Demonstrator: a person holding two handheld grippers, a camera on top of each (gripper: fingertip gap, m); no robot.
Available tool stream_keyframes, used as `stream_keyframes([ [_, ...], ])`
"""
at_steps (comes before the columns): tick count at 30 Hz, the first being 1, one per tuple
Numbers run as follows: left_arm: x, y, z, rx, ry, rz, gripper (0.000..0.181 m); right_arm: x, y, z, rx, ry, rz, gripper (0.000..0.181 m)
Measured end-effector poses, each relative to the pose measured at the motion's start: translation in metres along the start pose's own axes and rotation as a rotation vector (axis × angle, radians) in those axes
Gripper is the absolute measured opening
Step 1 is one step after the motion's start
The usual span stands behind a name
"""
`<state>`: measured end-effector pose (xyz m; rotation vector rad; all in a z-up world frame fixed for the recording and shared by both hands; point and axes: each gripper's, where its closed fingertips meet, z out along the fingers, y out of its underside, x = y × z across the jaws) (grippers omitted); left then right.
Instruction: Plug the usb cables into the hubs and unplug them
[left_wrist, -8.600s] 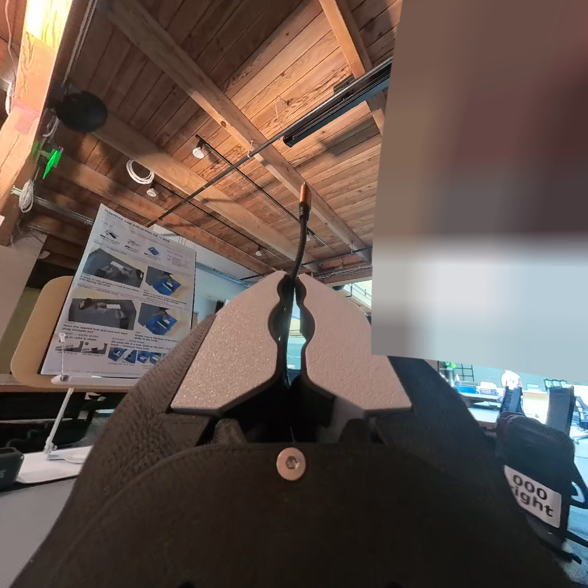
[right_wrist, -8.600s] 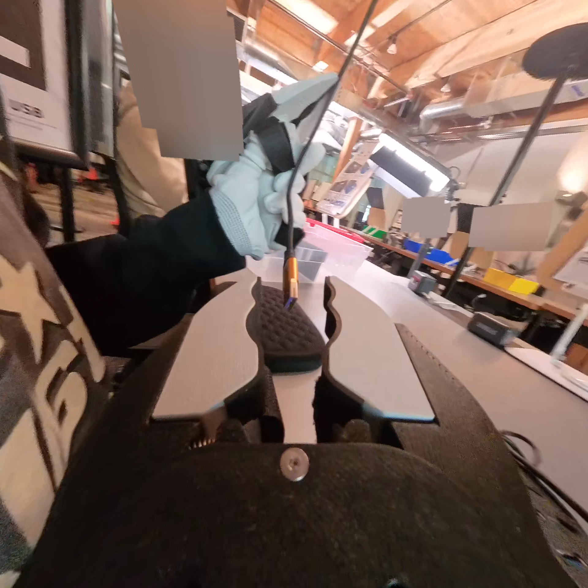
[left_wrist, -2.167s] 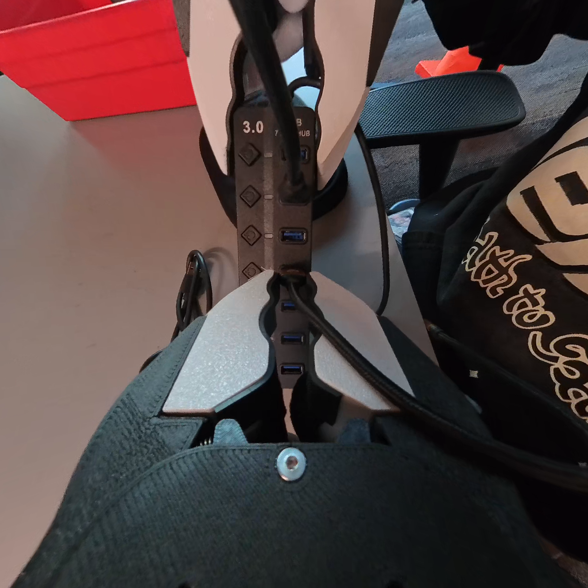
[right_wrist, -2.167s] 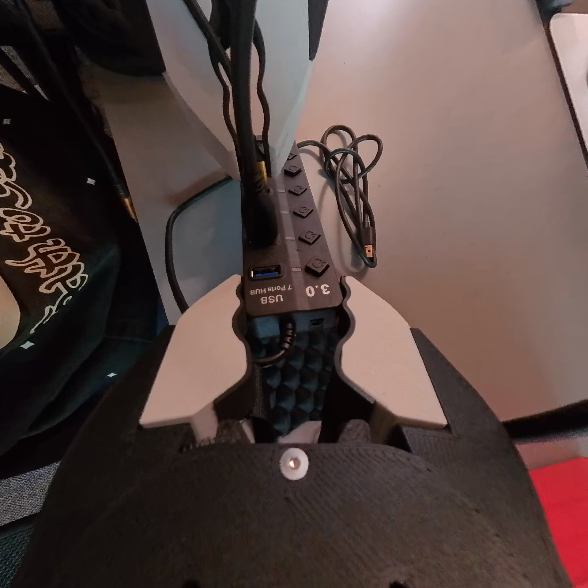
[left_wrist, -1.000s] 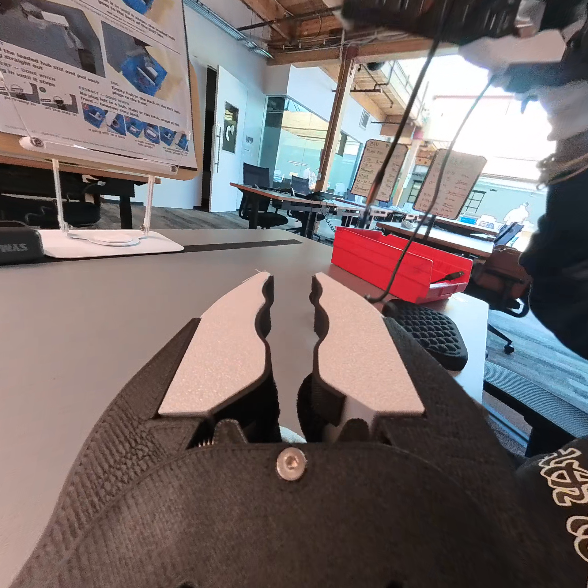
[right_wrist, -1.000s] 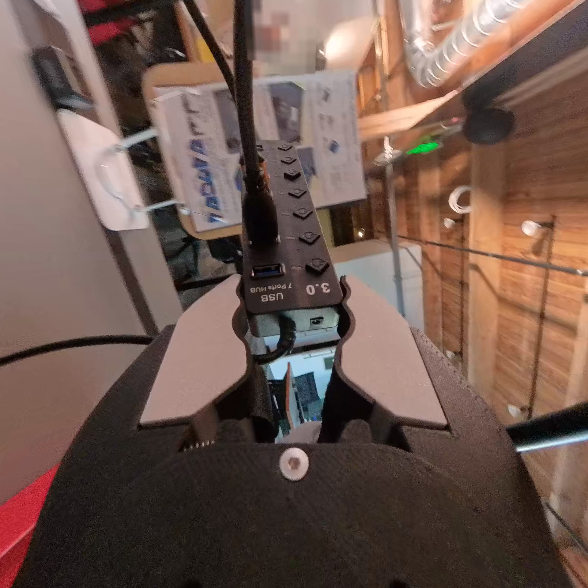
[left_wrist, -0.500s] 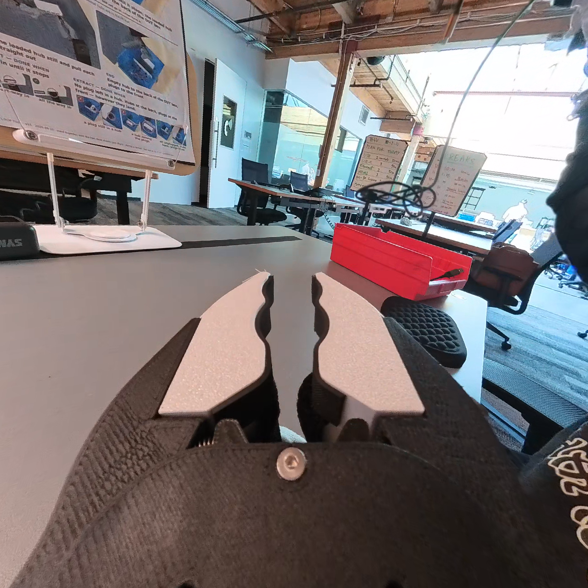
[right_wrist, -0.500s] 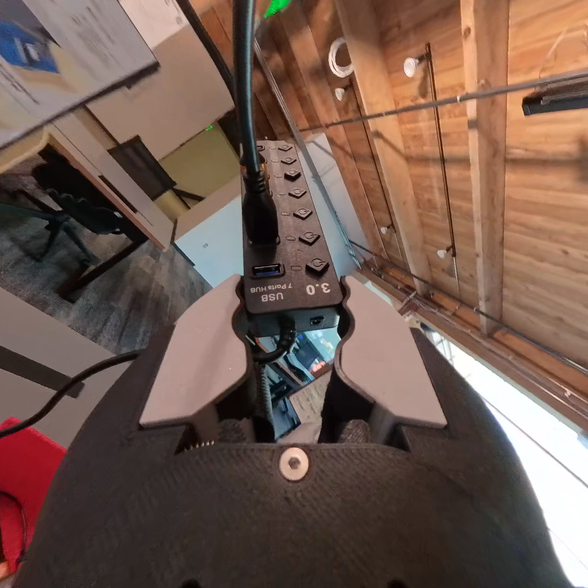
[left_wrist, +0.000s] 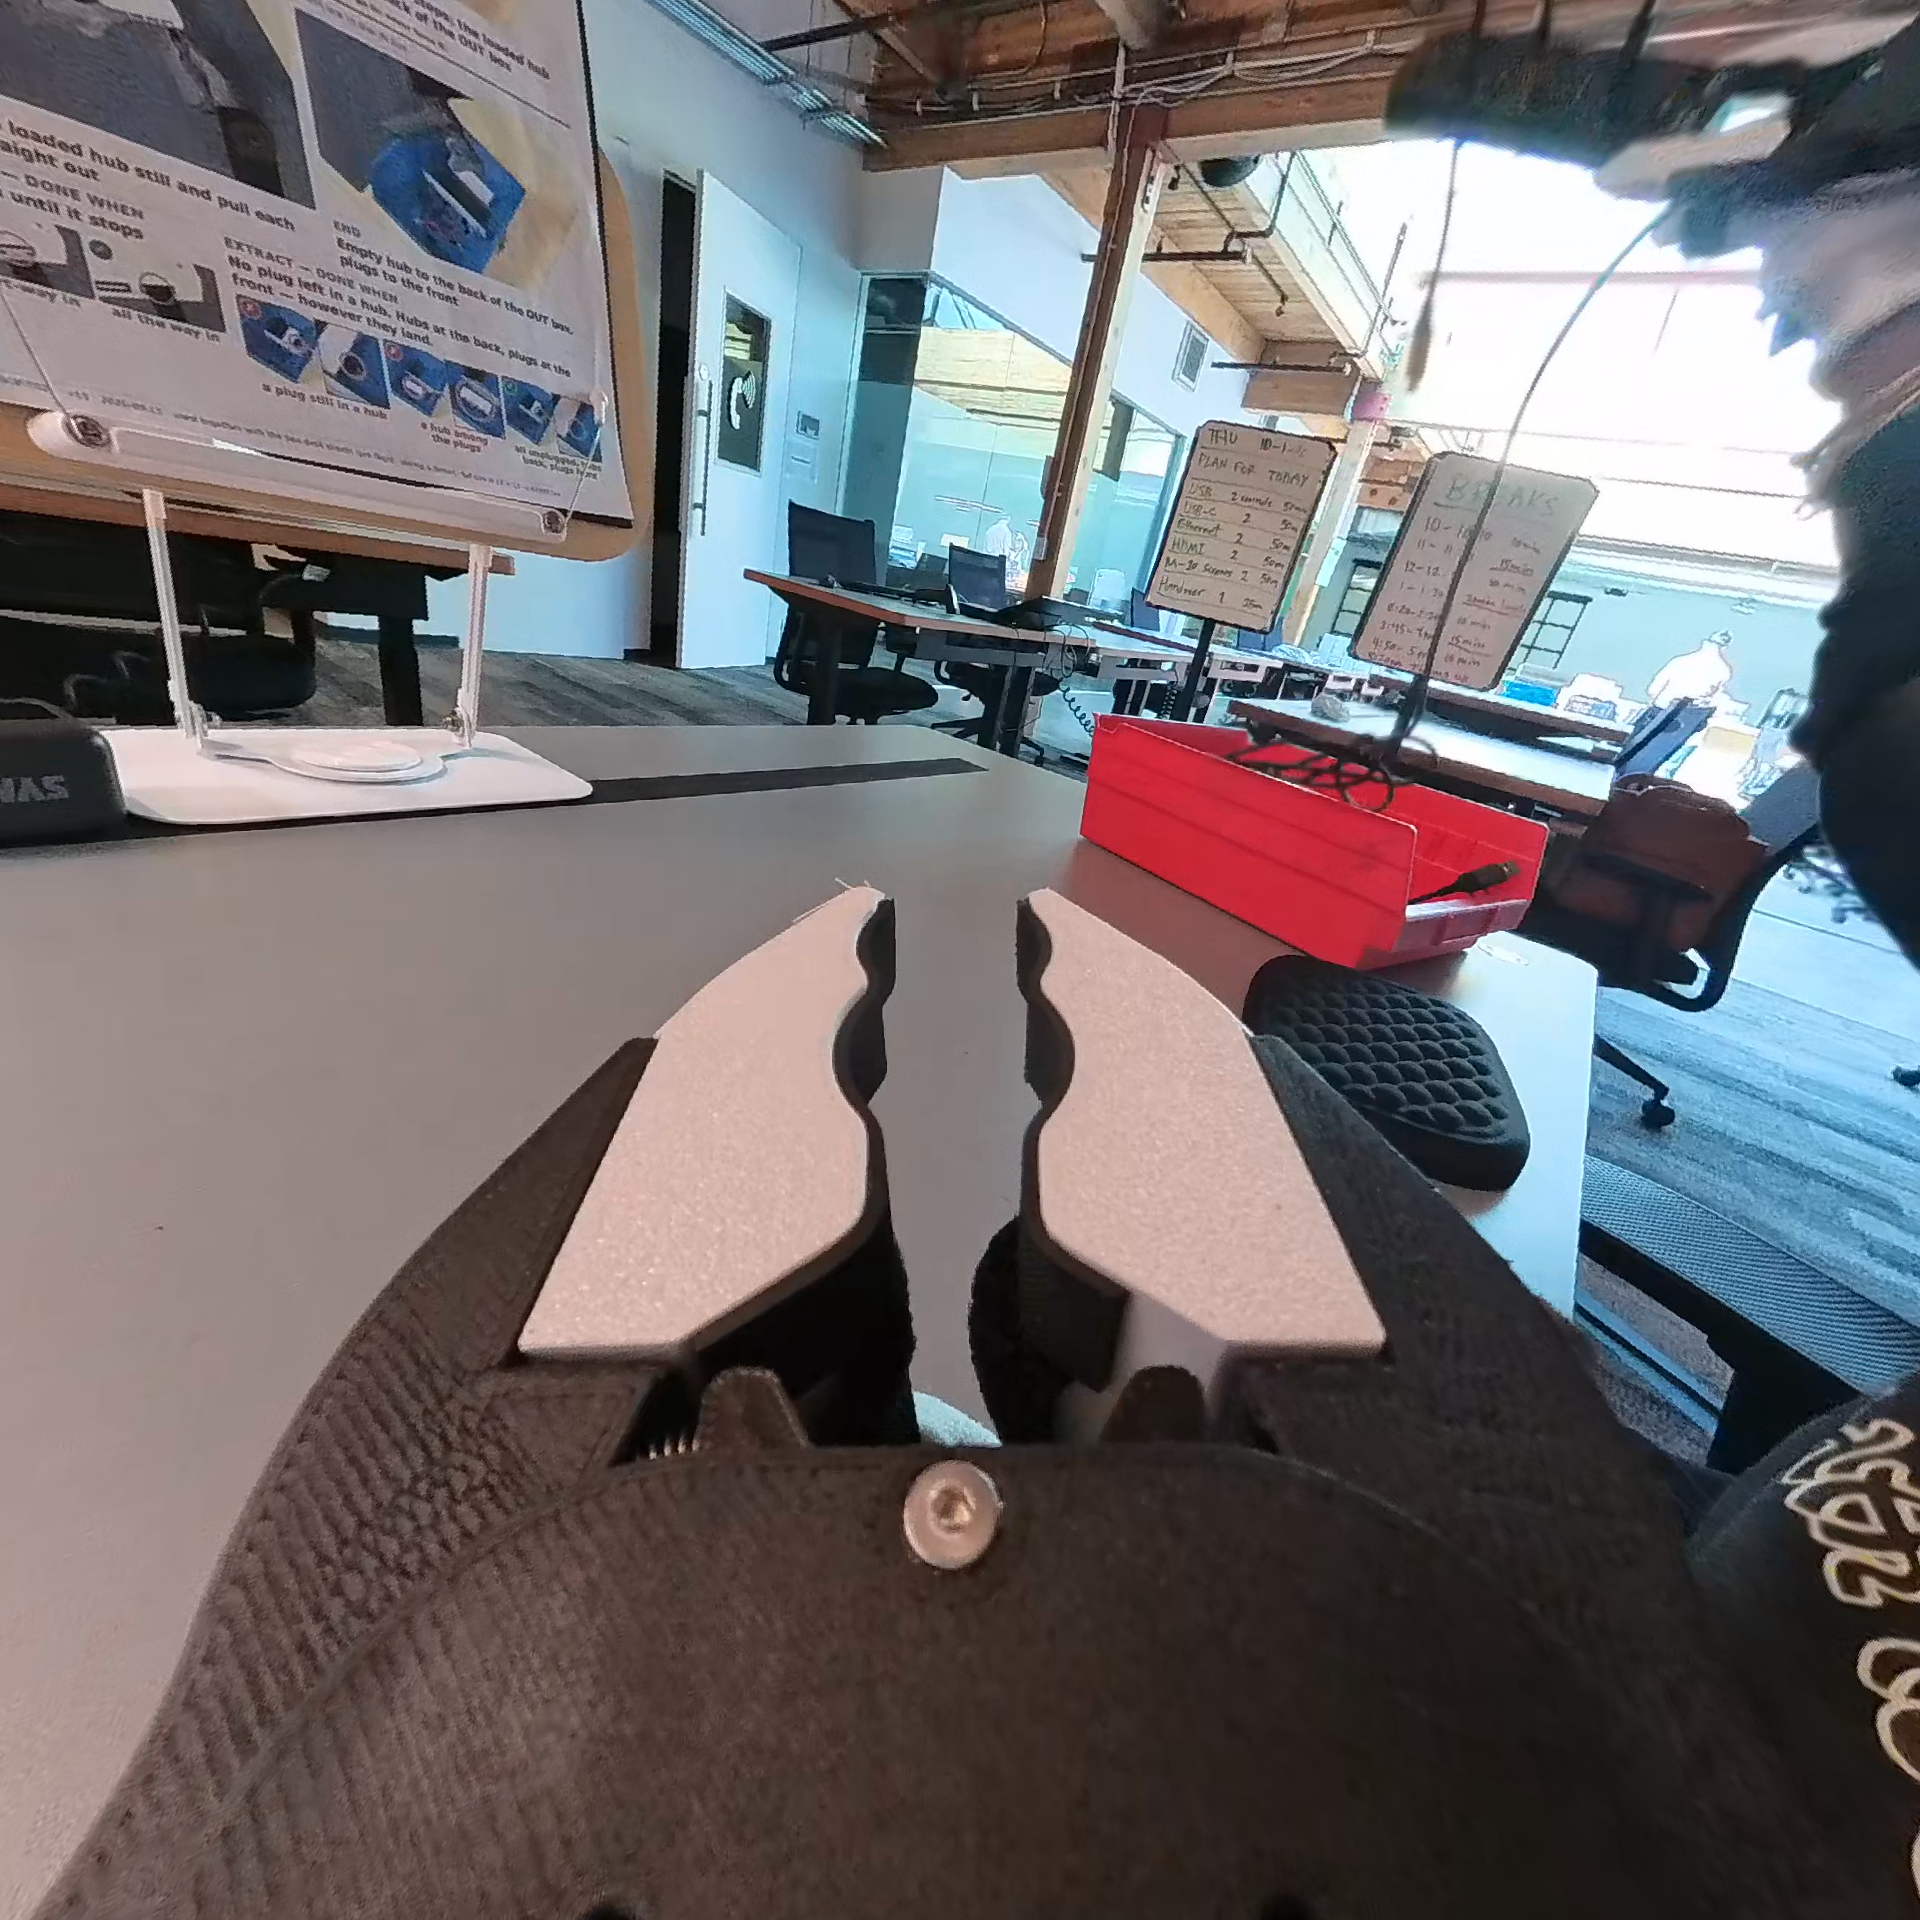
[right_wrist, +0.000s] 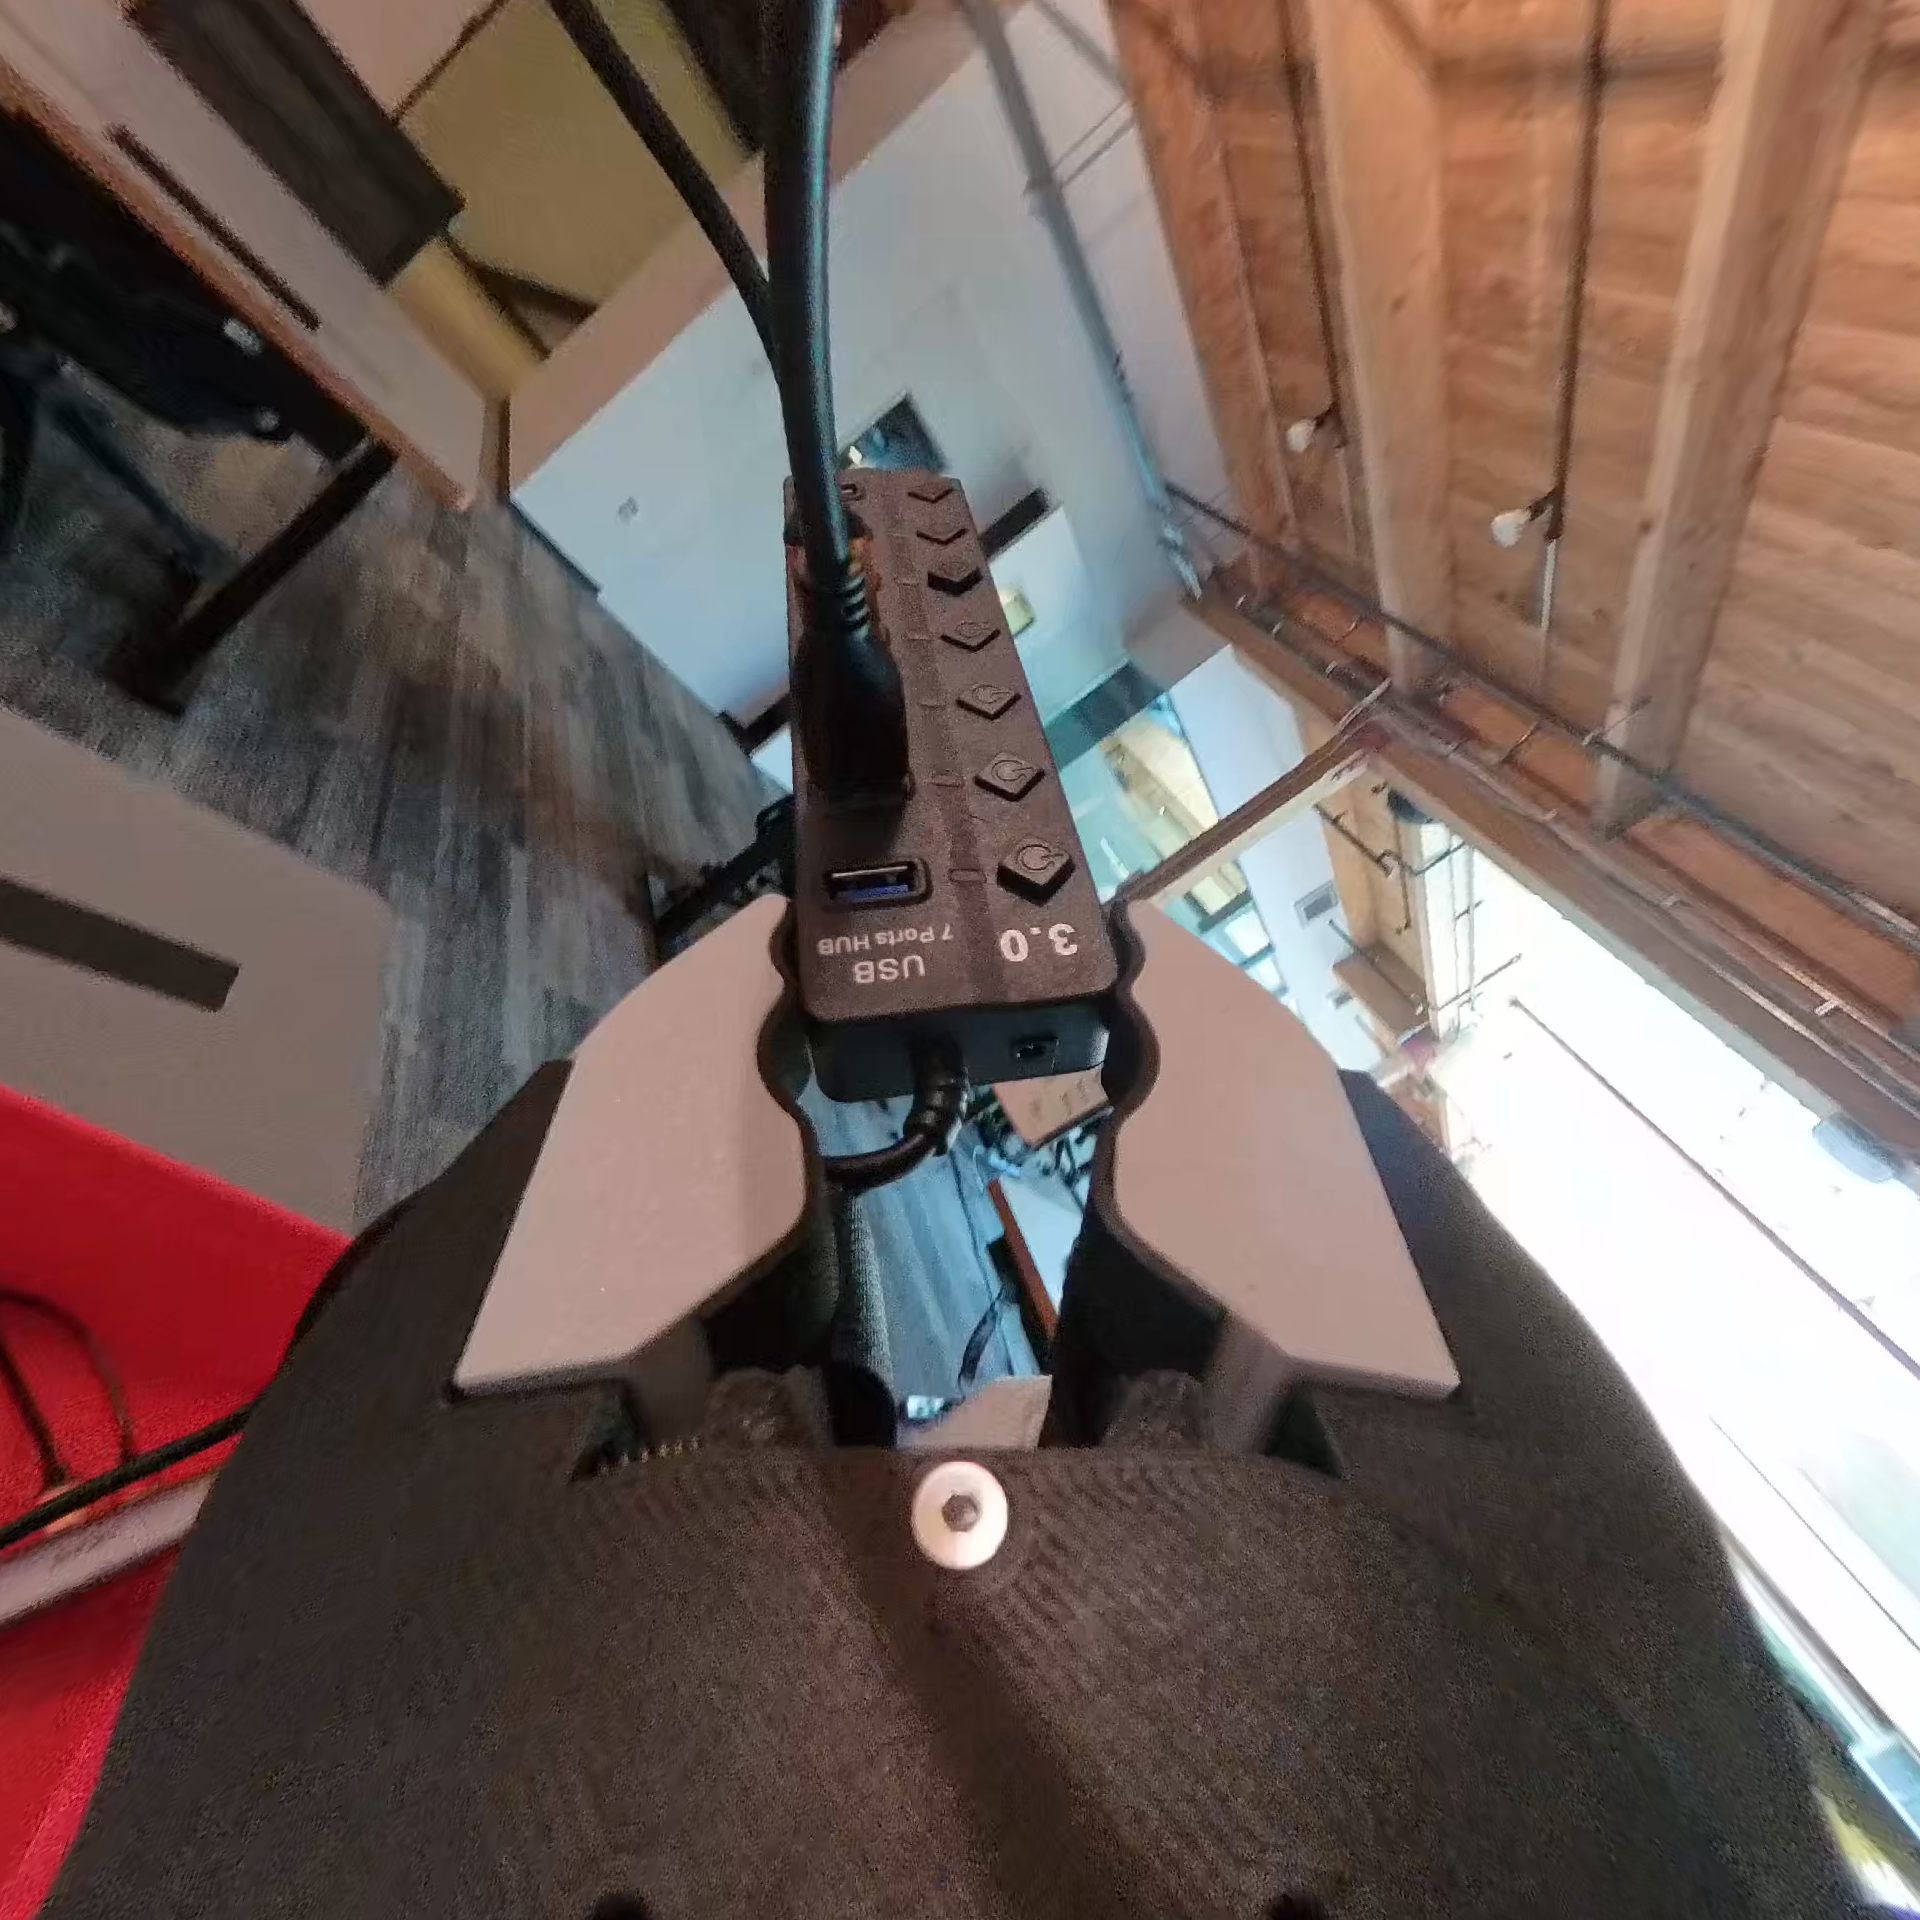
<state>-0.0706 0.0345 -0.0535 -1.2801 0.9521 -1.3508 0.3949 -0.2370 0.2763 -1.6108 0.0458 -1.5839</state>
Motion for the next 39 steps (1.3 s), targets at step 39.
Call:
stream_keyframes([
  [39, 0.001, 0.003, 0.001, -0.012, 0.010, -0.008, 0.021, -0.317, 0.168, -0.150, -0.632, -1.186, 0.625, 0.083],
])
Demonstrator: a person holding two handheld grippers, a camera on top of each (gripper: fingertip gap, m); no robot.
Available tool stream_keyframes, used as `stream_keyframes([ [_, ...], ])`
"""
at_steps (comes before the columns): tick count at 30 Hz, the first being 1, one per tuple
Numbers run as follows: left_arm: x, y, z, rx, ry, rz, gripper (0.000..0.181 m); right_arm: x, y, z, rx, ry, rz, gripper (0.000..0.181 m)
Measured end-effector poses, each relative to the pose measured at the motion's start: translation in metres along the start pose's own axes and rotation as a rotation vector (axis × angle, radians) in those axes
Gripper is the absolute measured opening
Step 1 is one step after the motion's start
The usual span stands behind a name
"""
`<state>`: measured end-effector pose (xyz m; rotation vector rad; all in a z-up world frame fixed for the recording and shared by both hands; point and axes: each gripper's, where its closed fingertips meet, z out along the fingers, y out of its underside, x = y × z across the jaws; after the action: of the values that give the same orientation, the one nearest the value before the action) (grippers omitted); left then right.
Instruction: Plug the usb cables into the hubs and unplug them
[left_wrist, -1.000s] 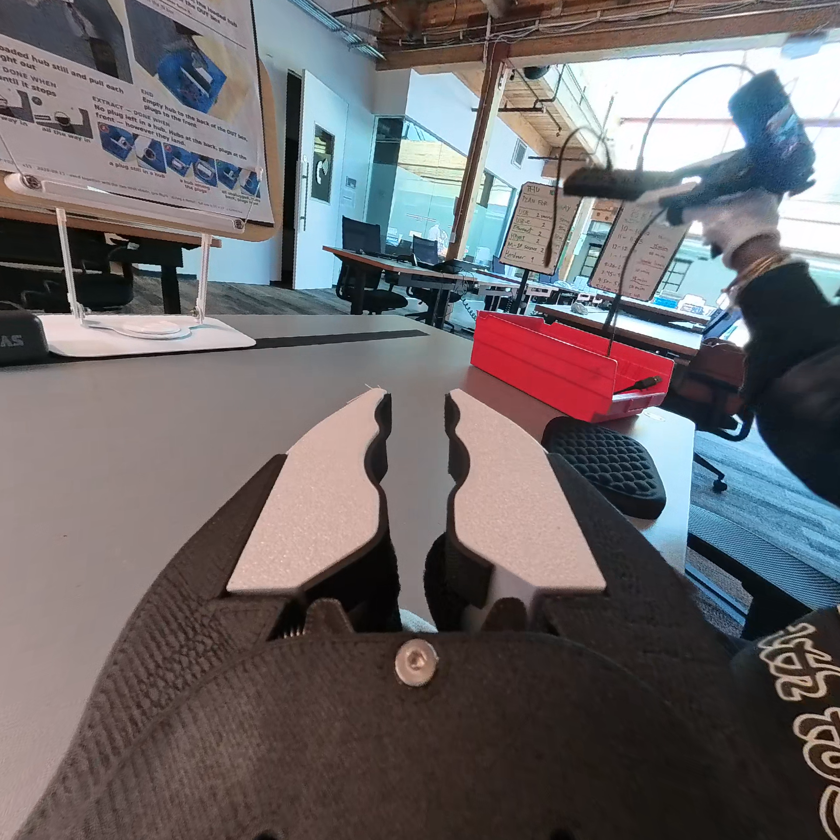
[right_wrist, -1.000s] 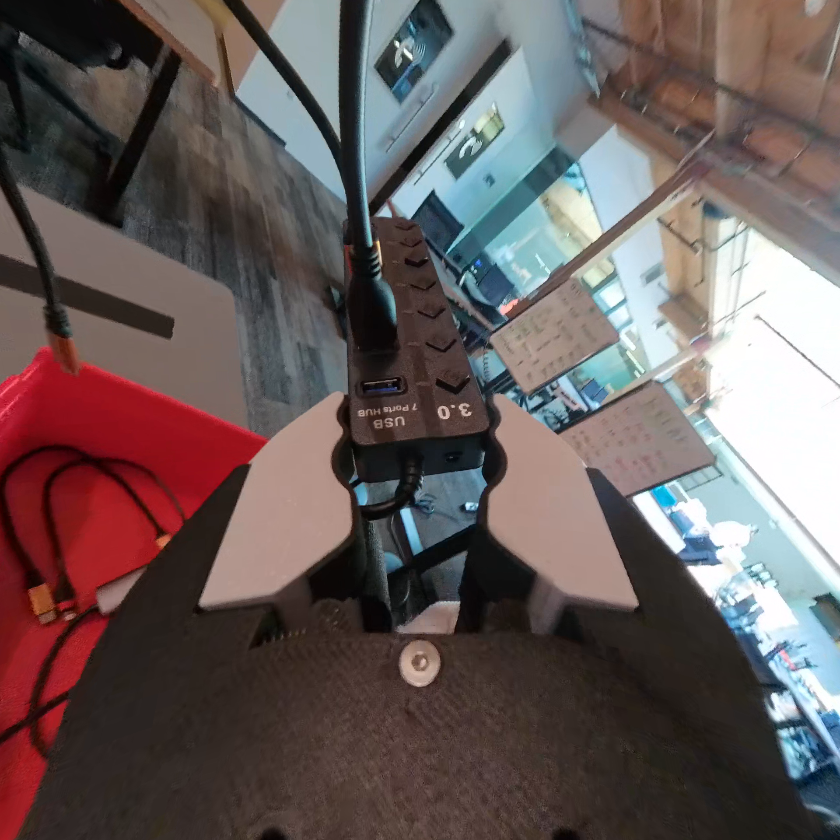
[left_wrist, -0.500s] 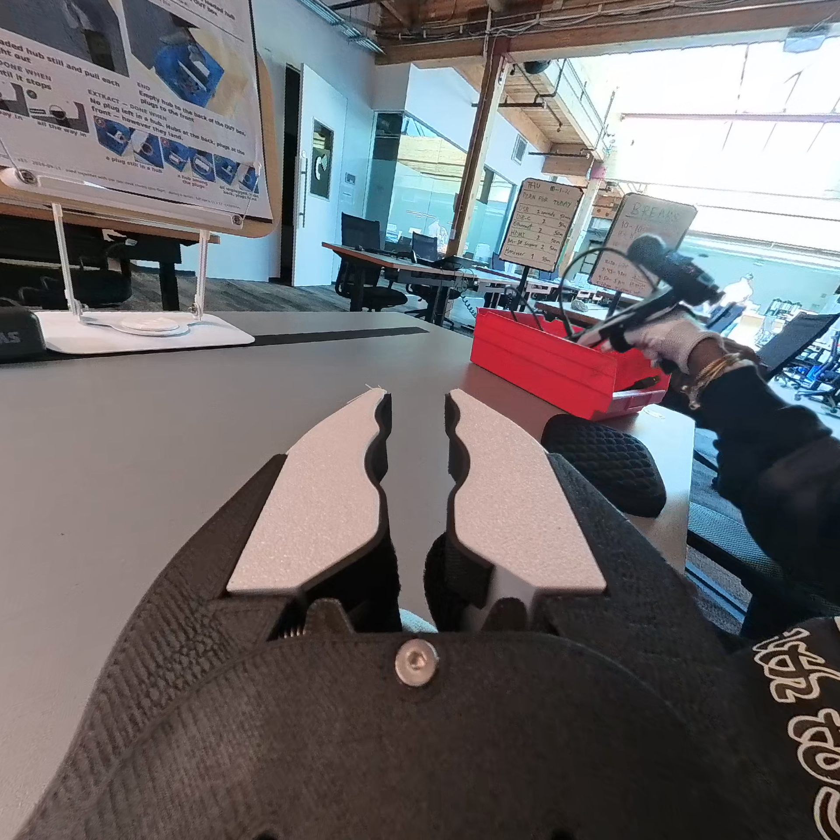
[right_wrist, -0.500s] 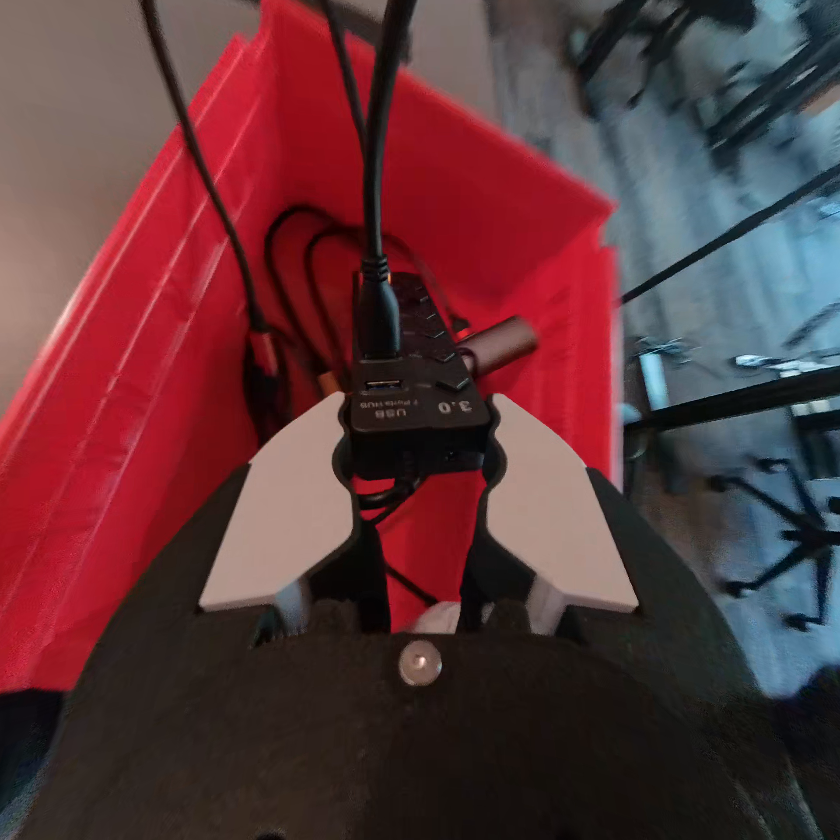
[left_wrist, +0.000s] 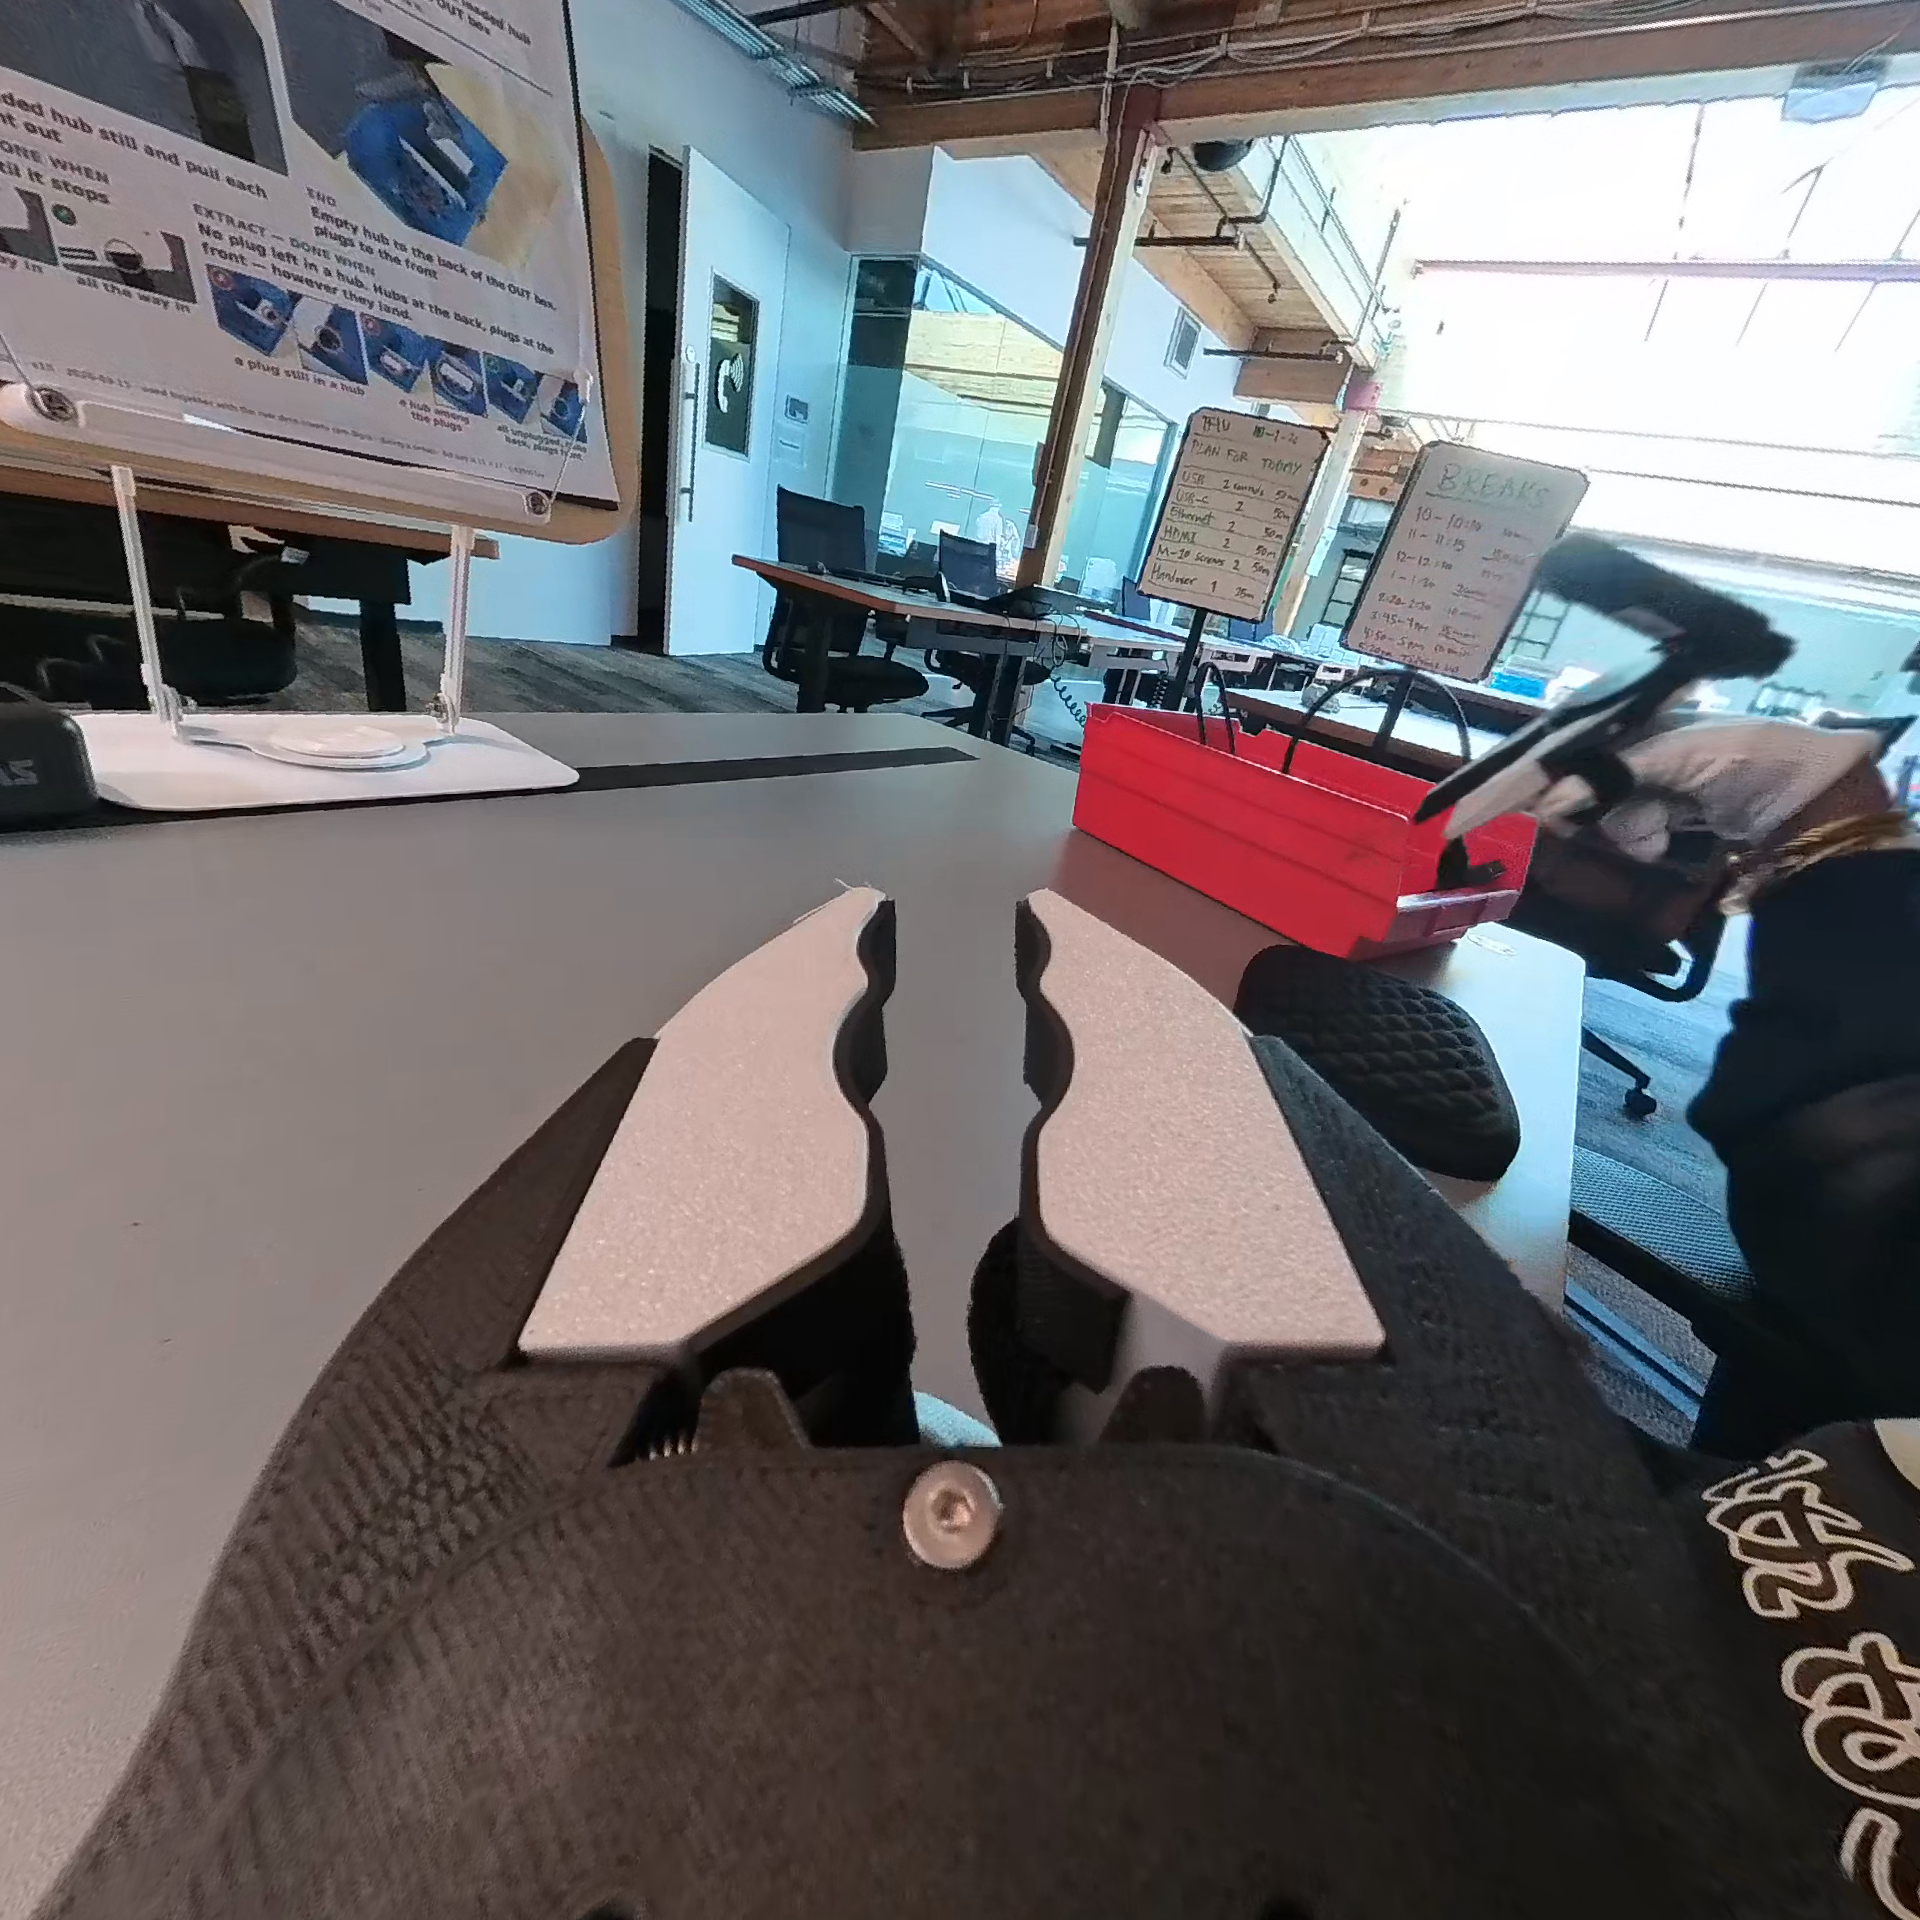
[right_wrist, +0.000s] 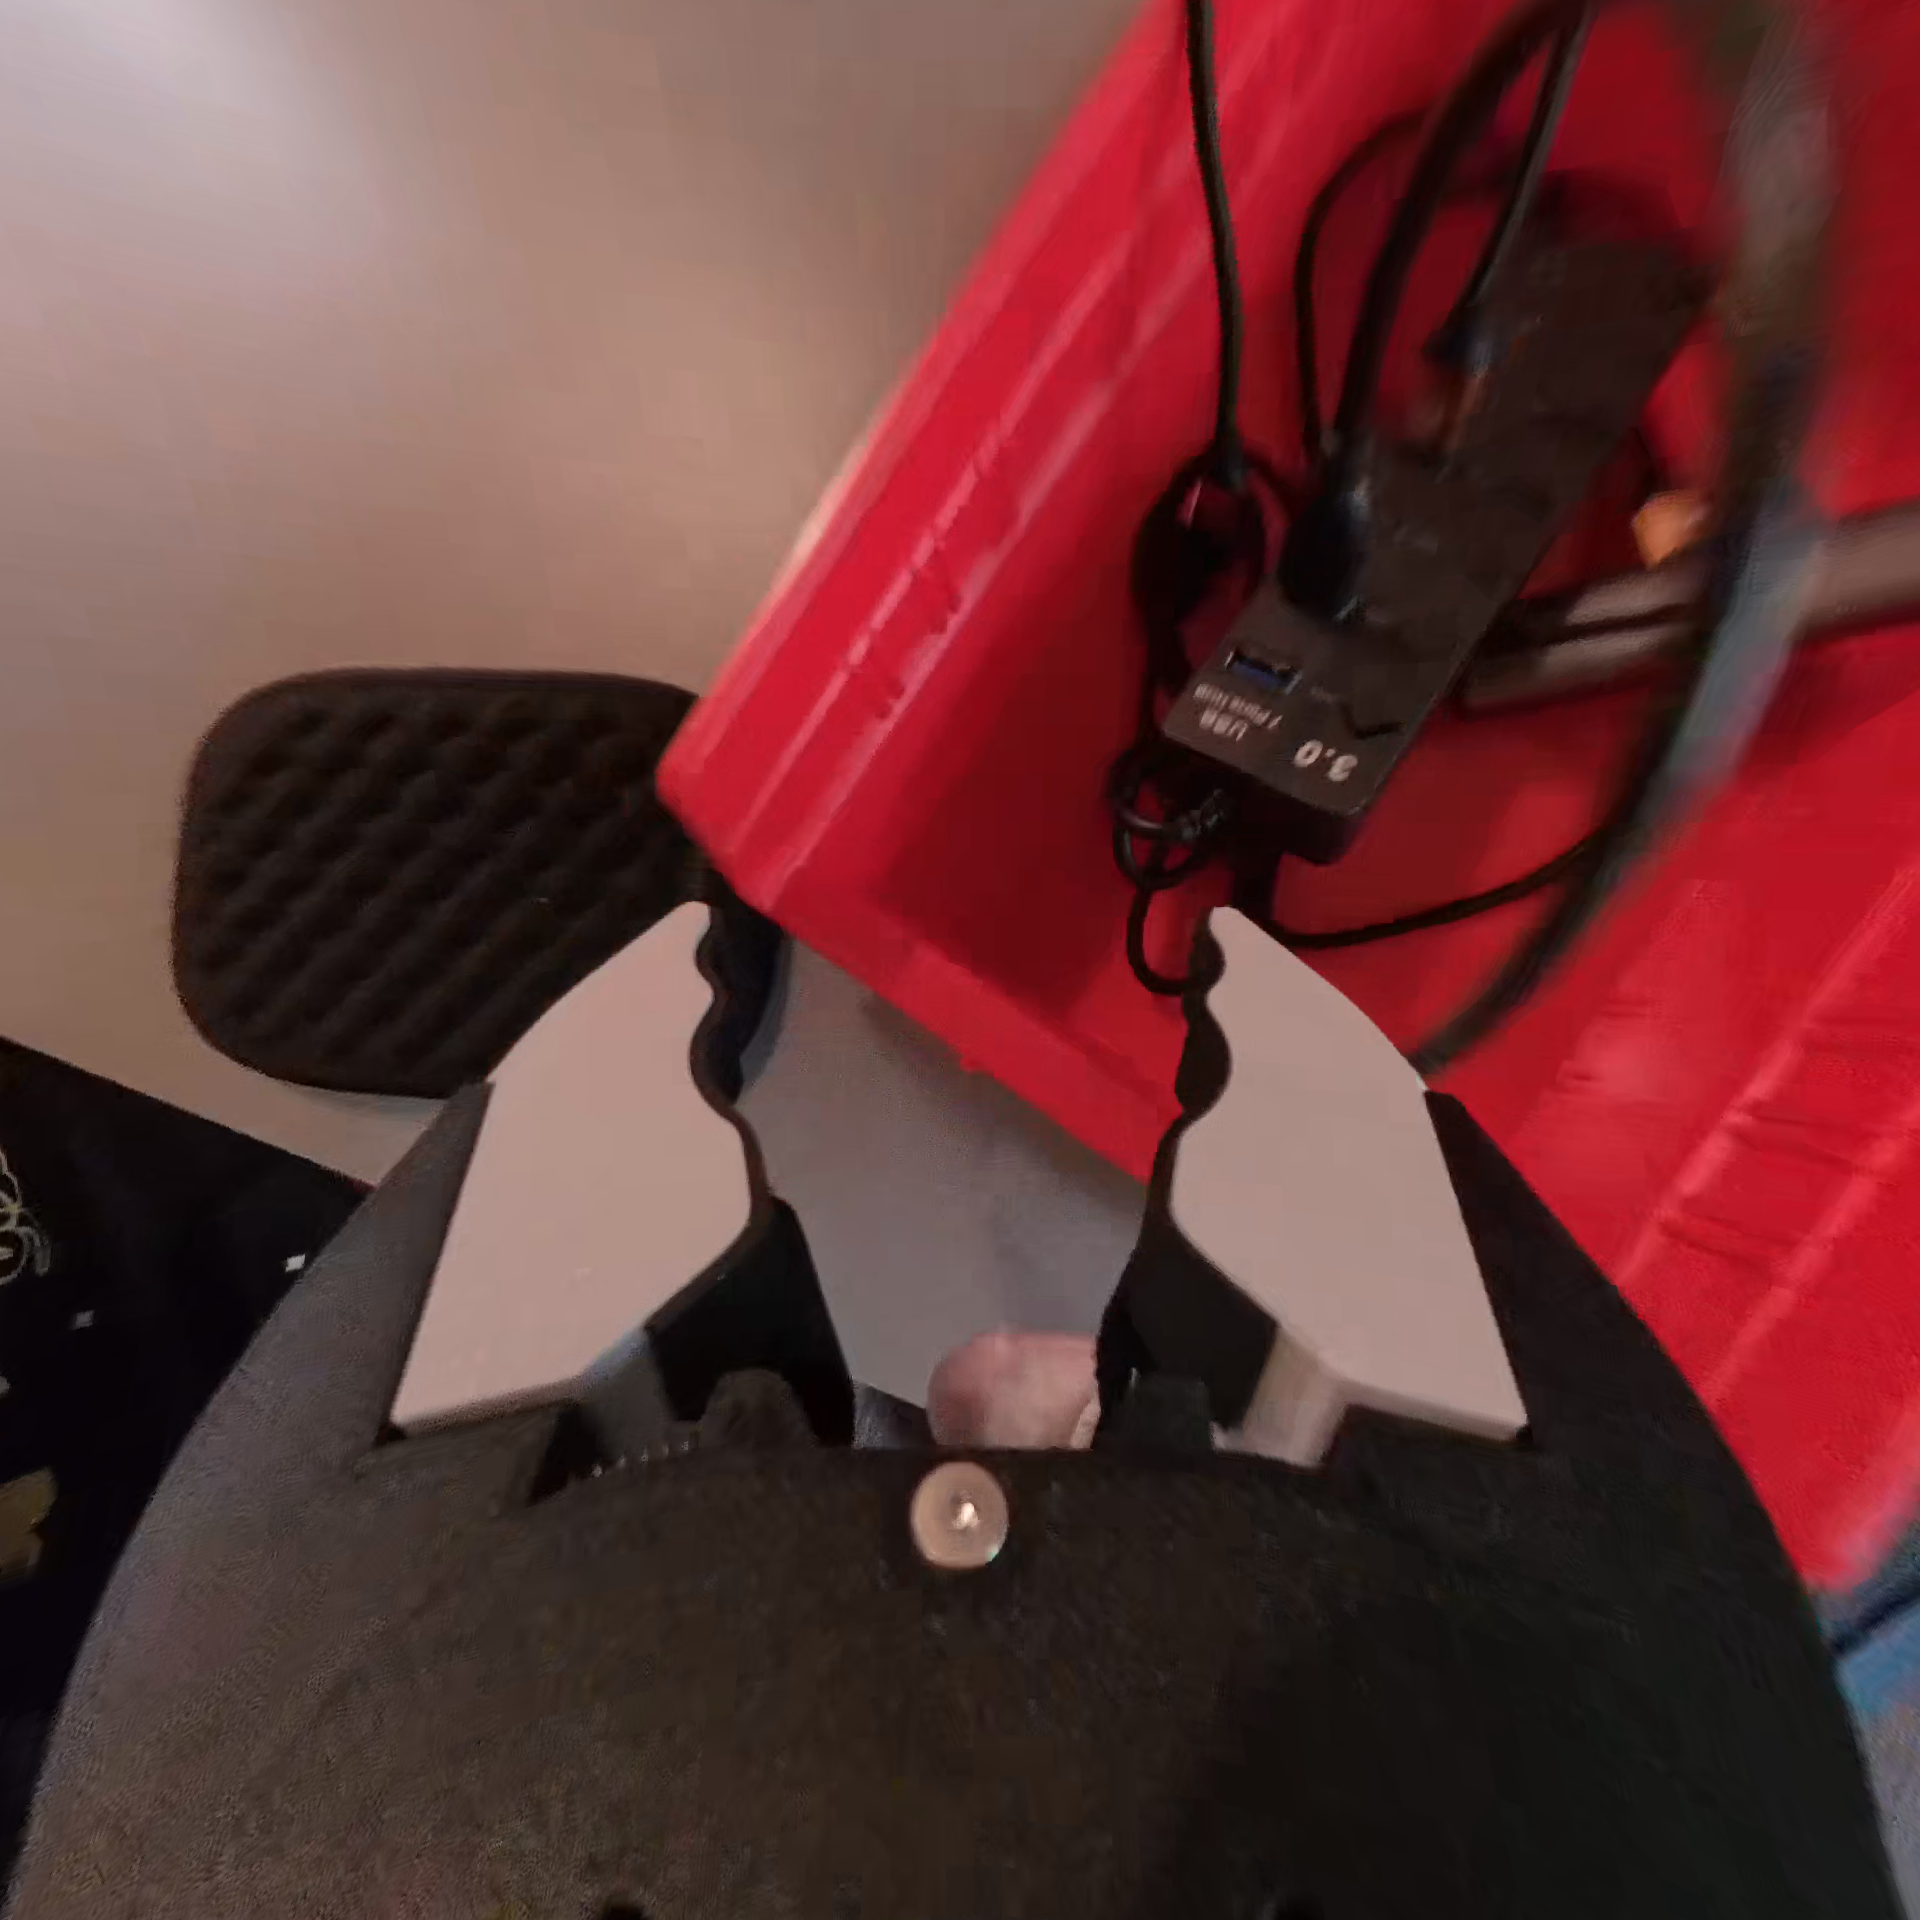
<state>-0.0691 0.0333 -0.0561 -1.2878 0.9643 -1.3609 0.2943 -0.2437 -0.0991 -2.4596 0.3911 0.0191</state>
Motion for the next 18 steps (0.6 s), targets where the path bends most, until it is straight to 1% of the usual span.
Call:
stream_keyframes([
  [2, 0.000, -0.001, -0.001, 0.006, 0.003, -0.004, 0.021, -0.006, -0.016, -0.033, 0.183, 0.007, -0.082, 0.084],
  [3, 0.000, -0.001, -0.001, 0.011, 0.004, -0.006, 0.021, -0.003, -0.028, -0.052, 0.317, 0.055, -0.122, 0.087],
  [5, 0.000, -0.003, -0.002, 0.022, 0.006, -0.012, 0.021, 0.023, -0.055, -0.104, 0.664, 0.252, -0.143, 0.101],
  [6, 0.000, -0.003, -0.002, 0.027, 0.008, -0.016, 0.021, 0.041, -0.061, -0.134, 0.833, 0.367, -0.102, 0.104],
  [7, 0.000, -0.004, -0.003, 0.032, 0.011, -0.021, 0.021, 0.062, -0.058, -0.161, 0.967, 0.471, -0.023, 0.105],
  [8, 0.000, -0.004, -0.003, 0.037, 0.013, -0.026, 0.021, 0.082, -0.047, -0.179, 1.044, 0.557, 0.068, 0.106],
  [9, 0.000, -0.005, -0.003, 0.042, 0.016, -0.030, 0.021, 0.099, -0.033, -0.186, 1.050, 0.623, 0.136, 0.105],
  [10, 0.000, -0.005, -0.004, 0.046, 0.017, -0.035, 0.021, 0.114, -0.016, -0.185, 0.997, 0.681, 0.178, 0.100],
  [11, 0.000, -0.006, -0.004, 0.048, 0.018, -0.039, 0.021, 0.126, 0.000, -0.177, 0.905, 0.723, 0.198, 0.094],
  [12, -0.001, -0.006, -0.004, 0.049, 0.019, -0.043, 0.021, 0.134, 0.013, -0.164, 0.799, 0.727, 0.206, 0.091],
  [14, -0.001, -0.006, -0.004, 0.050, 0.018, -0.046, 0.021, 0.136, 0.032, -0.130, 0.610, 0.623, 0.214, 0.083],
  [16, -0.001, -0.006, -0.004, 0.052, 0.017, -0.048, 0.021, 0.129, 0.037, -0.097, 0.514, 0.482, 0.207, 0.078],
  [18, -0.002, -0.006, -0.004, 0.054, 0.016, -0.053, 0.022, 0.134, 0.042, -0.072, 0.436, 0.436, 0.210, 0.068],
])
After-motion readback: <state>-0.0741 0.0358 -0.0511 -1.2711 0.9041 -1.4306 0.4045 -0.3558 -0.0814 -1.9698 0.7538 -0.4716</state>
